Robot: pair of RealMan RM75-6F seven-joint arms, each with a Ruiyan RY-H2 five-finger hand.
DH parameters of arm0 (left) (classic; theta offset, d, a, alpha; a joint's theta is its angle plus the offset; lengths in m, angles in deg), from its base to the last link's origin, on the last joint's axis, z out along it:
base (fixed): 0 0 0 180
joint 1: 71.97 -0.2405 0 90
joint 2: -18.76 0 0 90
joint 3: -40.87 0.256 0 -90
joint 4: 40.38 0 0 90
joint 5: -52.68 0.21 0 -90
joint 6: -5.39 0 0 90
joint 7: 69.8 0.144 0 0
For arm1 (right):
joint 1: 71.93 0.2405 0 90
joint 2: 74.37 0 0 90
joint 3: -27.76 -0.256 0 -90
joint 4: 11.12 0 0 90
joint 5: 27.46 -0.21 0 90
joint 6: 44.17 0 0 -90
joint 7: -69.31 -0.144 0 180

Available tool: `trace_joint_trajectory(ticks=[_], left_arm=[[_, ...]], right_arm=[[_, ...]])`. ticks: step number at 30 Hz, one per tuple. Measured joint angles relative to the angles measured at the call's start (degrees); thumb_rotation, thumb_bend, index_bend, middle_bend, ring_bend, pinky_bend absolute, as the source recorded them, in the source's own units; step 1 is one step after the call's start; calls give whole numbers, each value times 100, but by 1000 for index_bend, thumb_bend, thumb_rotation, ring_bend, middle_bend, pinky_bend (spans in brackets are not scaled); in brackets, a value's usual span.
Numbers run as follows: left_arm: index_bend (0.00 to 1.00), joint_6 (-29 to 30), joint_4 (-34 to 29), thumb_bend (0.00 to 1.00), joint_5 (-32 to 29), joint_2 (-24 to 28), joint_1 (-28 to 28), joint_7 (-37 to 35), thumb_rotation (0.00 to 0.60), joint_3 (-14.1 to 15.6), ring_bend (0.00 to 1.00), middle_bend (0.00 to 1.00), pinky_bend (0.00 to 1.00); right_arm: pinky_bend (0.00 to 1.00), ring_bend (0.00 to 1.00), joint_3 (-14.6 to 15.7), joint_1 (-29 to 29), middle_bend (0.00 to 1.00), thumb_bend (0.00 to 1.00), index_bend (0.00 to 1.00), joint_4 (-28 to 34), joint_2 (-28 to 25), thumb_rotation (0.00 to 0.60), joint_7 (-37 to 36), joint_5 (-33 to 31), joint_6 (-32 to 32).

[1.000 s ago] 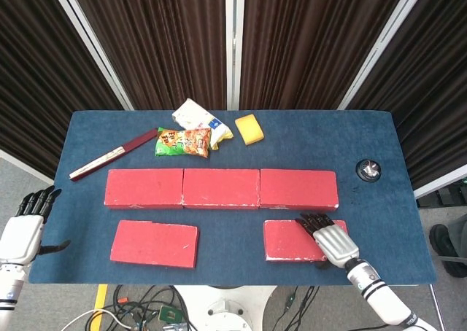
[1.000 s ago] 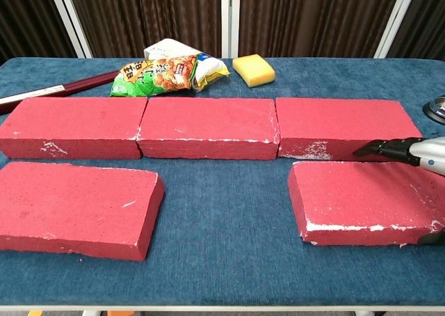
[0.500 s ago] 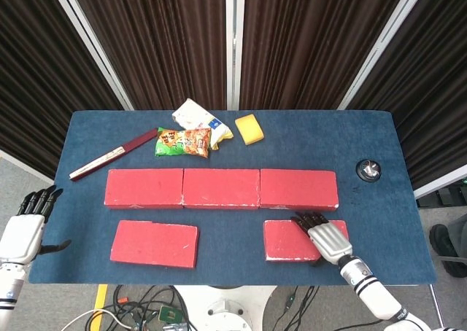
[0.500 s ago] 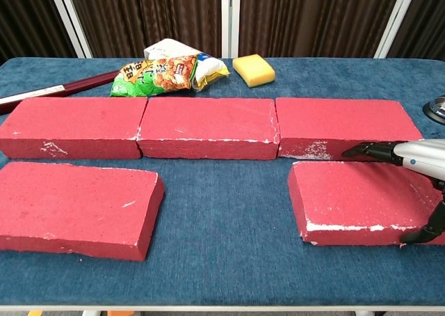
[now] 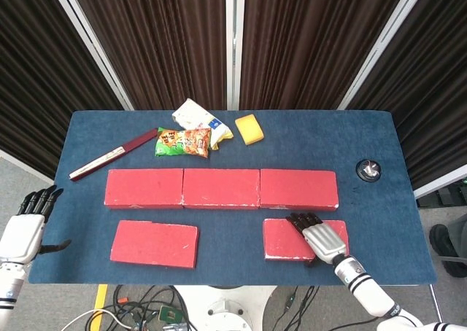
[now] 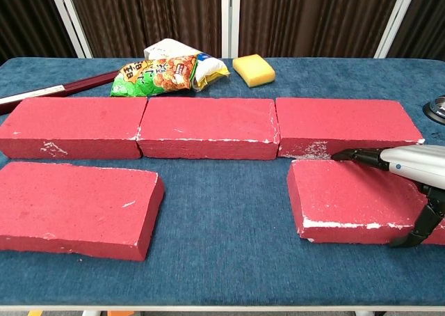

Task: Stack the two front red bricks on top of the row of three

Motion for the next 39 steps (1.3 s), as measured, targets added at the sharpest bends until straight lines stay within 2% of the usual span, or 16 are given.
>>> trace_joint_trajectory(ticks=[18,23,27,34,39], left_arm=[[8,39,61,0,17,-41,3,-13,600,3,0,0,0],[8,59,98,0,36,-54,-6,-45,600,4,0,0,0],[8,83,114,0,58,-71,-2,-41,600,-2,0,0,0],[9,114,118,0,75,-70,-1,-27,600,-10,0,0,0],[9,116,106,0,65,-52,-12,-41,600,-4,0,0,0]], right_arm=[[9,0,48,68,17,0,0,-151,161,600,-67,-125,66],[169,73,37,27,135,0,0,-215,231,600,-131,-18,260],[274,115,32,-11,188,0,0,-243,249,600,-179,74,393],[300,136,28,-4,211,0,0,-142,139,600,-191,106,433],[300,136,21,-55,212,0,0,211,-128,600,-216,372,712]])
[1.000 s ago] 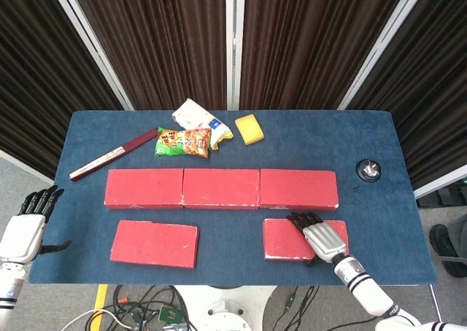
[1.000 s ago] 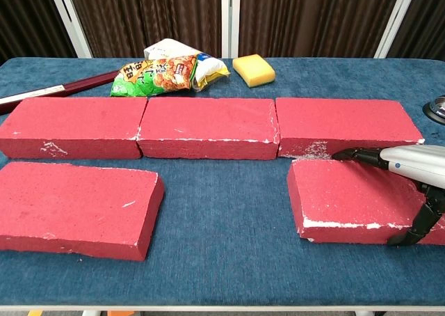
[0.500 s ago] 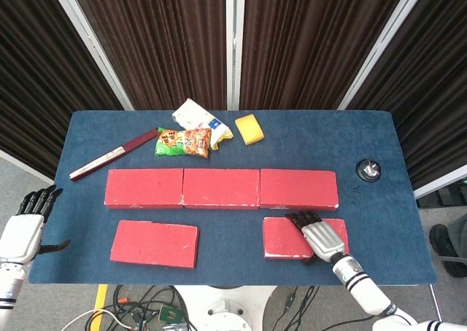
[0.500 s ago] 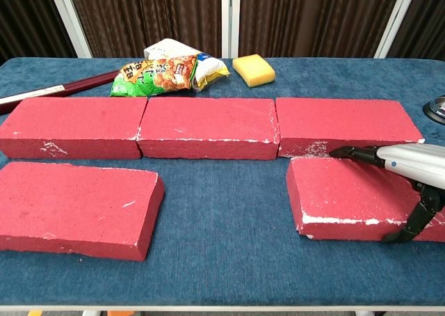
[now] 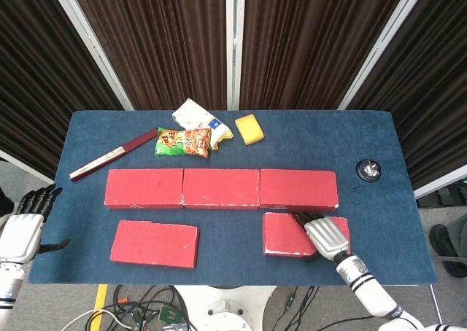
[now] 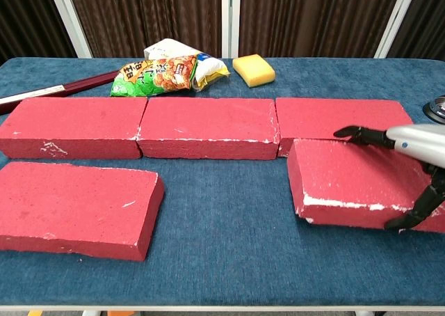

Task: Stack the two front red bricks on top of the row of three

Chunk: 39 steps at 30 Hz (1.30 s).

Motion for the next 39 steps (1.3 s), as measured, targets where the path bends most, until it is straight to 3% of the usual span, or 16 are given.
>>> trace_joint_trajectory(ticks=[4,10,16,23,30,39], left_arm=[[9,-5,-12,0,3,7,6,-8,600,-2,0,0,0],[9,17,-21,0,5,24,2,-40,600,-11,0,0,0],[11,-26,56,0,-44,2,1,-86,600,-14,0,0,0],[11,-95,115,0,-100,-12,10,-187,600,-16,0,0,0],[11,-72,193,0,-82,-1,-11,-280,600,-2,0,0,0],[12,-88,287,0,-68,-24,-18,-397,600,9,0,0,0]], right_arm=[[299,136,-65,-7,212,0,0,435,-339,600,49,237,225],[255,136,-556,278,201,0,0,741,-612,600,313,93,230],[251,136,-1080,950,185,0,0,621,-502,600,654,-914,-319],[173,119,-1643,2203,162,0,0,-6,-58,600,1123,-2269,-1126],[172,118,-1679,3065,163,0,0,-609,418,600,1490,-3263,-1511],[157,118,-1368,3491,162,0,0,-1018,885,600,1595,-3991,-1498]])
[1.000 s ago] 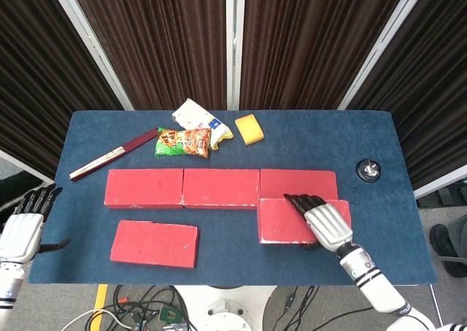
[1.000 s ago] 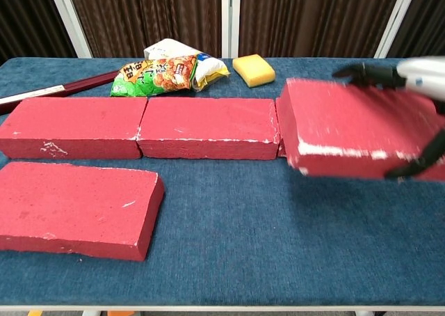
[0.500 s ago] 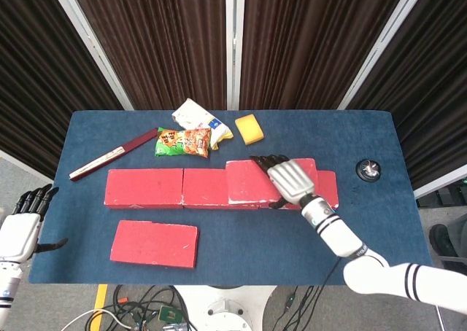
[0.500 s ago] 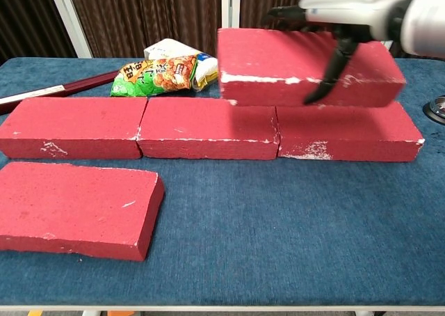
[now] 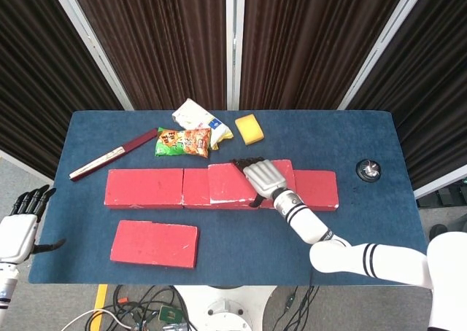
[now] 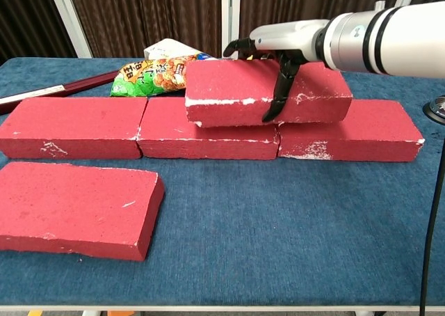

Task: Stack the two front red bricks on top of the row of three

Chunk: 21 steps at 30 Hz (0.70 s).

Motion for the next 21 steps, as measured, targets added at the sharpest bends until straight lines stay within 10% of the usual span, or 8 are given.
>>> trace_joint_trajectory(ticks=[21], left_arm=[[12,9,136,0,28,-20,-24,-143,600,21,0,0,0]], right_arm=[[132,93,301,409,153,0,0,-248,470,600,115,-831,448]])
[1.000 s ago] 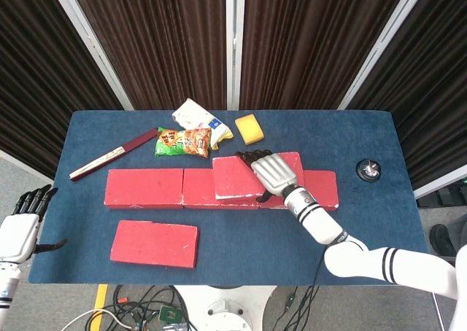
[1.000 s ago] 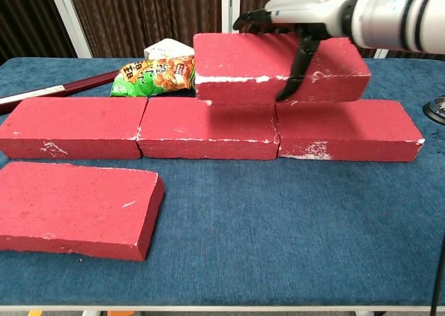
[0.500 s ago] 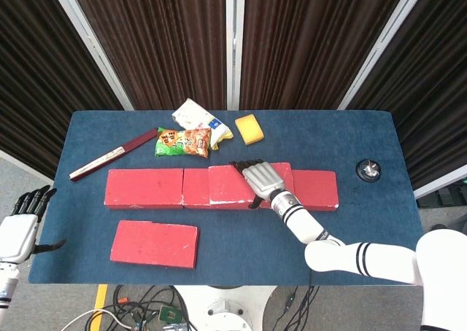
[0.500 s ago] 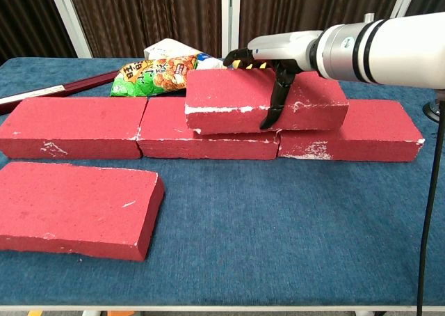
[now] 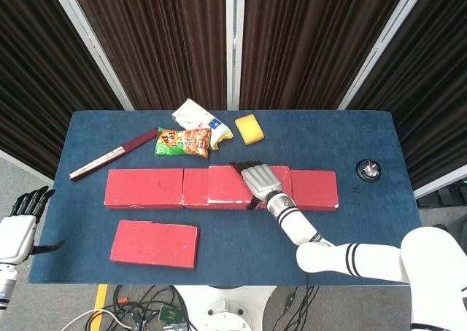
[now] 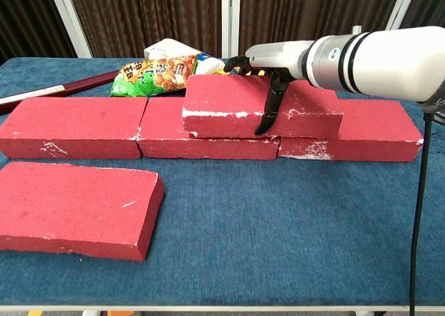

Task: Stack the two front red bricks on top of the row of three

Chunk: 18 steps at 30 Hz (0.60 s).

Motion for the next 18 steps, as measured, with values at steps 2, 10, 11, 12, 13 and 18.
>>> trace_joint_trajectory(ticks=[2,10,11,12,13,18], left_arm=[[12,5,13,0,3,1,-3,-23,600,0,0,0,0],[12,-16,15,0,13,26,-11,-75,600,19,0,0,0],[13,-19,20,0,14,27,-10,-84,600,20,0,0,0],[13,-19,22,0,18,27,-9,-92,600,20,0,0,0],[13,-17,24,0,22,27,-8,-102,600,19,0,0,0],[13,3,49,0,31,22,-14,-136,600,14,0,0,0]], right_arm=[[118,93,5,20,153,0,0,-6,28,600,9,-34,57],[89,93,-19,62,153,0,0,-38,110,600,32,-165,211],[89,92,-15,74,151,0,0,-41,123,600,57,-207,226],[87,91,-12,86,149,0,0,-45,133,600,78,-241,233],[85,89,-7,107,147,0,0,-57,149,600,111,-284,234],[79,87,-14,169,143,0,0,-148,199,600,163,-356,221]])
